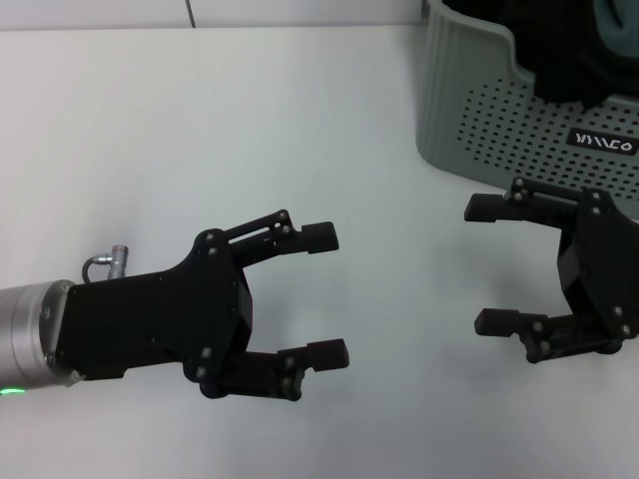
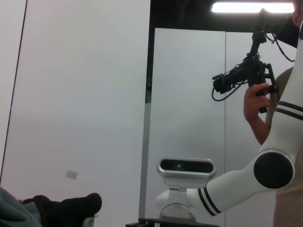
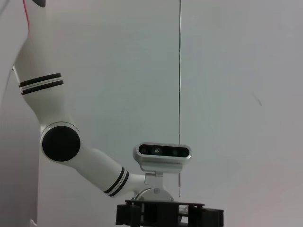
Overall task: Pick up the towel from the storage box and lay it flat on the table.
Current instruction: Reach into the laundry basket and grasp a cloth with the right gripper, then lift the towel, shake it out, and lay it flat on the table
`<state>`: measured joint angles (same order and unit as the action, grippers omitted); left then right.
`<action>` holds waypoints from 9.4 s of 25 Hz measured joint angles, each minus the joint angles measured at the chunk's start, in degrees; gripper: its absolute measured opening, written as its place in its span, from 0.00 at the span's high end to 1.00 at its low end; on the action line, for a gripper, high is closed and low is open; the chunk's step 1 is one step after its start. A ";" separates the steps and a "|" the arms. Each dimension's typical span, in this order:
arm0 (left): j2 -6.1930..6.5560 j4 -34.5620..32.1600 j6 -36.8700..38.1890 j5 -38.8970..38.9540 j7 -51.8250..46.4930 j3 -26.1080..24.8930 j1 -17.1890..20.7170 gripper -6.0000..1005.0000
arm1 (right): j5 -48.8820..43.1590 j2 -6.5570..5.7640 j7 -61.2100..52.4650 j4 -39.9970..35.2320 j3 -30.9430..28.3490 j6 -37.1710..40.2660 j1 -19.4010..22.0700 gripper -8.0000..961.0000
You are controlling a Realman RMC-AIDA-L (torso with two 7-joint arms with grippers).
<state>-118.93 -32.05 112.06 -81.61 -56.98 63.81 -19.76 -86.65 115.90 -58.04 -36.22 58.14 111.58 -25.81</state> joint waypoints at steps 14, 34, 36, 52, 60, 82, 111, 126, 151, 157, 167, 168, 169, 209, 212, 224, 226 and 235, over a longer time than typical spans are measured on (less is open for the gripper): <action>-0.15 0.17 0.10 -0.31 -0.01 0.00 0.89 0.11 | 0.05 0.11 -0.80 1.26 -0.13 1.69 -0.18 0.09; 1.00 0.19 -0.07 -0.24 0.47 -2.03 0.97 0.11 | -1.26 -5.16 -53.72 -38.95 -14.38 -8.02 -1.66 0.10; 0.84 0.27 -0.26 -0.38 0.84 -2.22 1.05 0.11 | -2.98 -7.14 -57.32 -40.91 -18.01 -8.90 -1.67 0.11; 0.60 0.45 -0.80 -0.26 1.85 -2.29 0.91 0.11 | -15.45 -9.64 -54.35 -36.93 -27.90 -20.87 -1.34 0.14; 0.26 0.46 -0.80 -0.14 1.88 -2.28 1.17 0.11 | -20.91 -8.14 -50.39 -26.18 -19.06 -30.64 -8.39 0.15; -0.18 0.49 -0.79 -0.28 1.38 -3.59 1.41 0.11 | -12.79 -0.50 -44.89 -44.61 -13.40 -31.97 -0.77 0.59; -0.78 1.19 -0.79 -0.35 1.75 -4.74 1.65 0.11 | -14.10 -5.02 -45.70 -30.45 -18.14 -36.60 -2.68 0.61; -0.76 1.29 -0.79 -0.48 1.97 -4.87 2.01 0.11 | -18.59 -5.08 -44.09 -19.79 -17.30 -42.33 -10.62 0.15; -0.77 1.28 -1.11 0.04 2.05 -5.17 2.14 0.11 | -8.76 -1.94 -40.47 -32.07 -17.27 -26.12 -6.58 0.90; -0.76 1.30 -1.15 0.06 2.08 -5.14 1.89 0.11 | -3.37 -2.42 -40.39 -31.95 -17.27 -10.71 -7.78 0.92; -0.82 2.54 -1.09 -0.33 2.06 -4.40 -0.49 0.12 | -0.24 -1.98 -40.27 -30.12 -16.70 -3.12 -8.07 0.91; -0.83 3.16 -1.11 -0.36 2.04 -4.07 -1.26 0.13 | -0.23 -1.78 -39.94 -29.74 -16.42 -3.13 -8.25 0.91; -0.84 3.78 -1.15 -0.39 2.03 -3.72 -1.99 0.13 | -0.24 -1.59 -39.56 -29.37 -16.04 -3.26 -8.43 0.91; -1.37 9.97 -7.68 3.51 1.84 -3.52 -6.29 0.55 | 1.84 -0.61 -36.36 -29.00 -9.82 -2.92 -13.24 0.86; -1.37 10.30 -7.66 5.34 0.84 -3.52 -5.99 0.54 | 1.87 -0.59 -36.35 -29.00 -9.81 -2.93 -13.47 0.86; -0.96 11.84 -10.26 10.76 -2.96 -3.58 -4.91 0.53 | 1.93 -0.59 -36.35 -29.08 -10.10 -3.46 -13.75 0.84; -0.96 11.91 -10.45 9.56 -3.05 -3.27 -5.40 0.54 | 1.95 -0.59 -36.29 -29.08 -10.01 -3.87 -14.02 0.84; -1.11 11.75 -10.10 6.94 -2.77 -3.09 -5.90 0.58 | 1.87 -0.59 -35.31 -28.81 -9.90 -5.46 -14.48 0.83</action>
<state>-120.05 -20.30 101.95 -74.67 -59.75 60.71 -25.66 -84.79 115.31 -93.35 -65.03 48.24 106.12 -40.30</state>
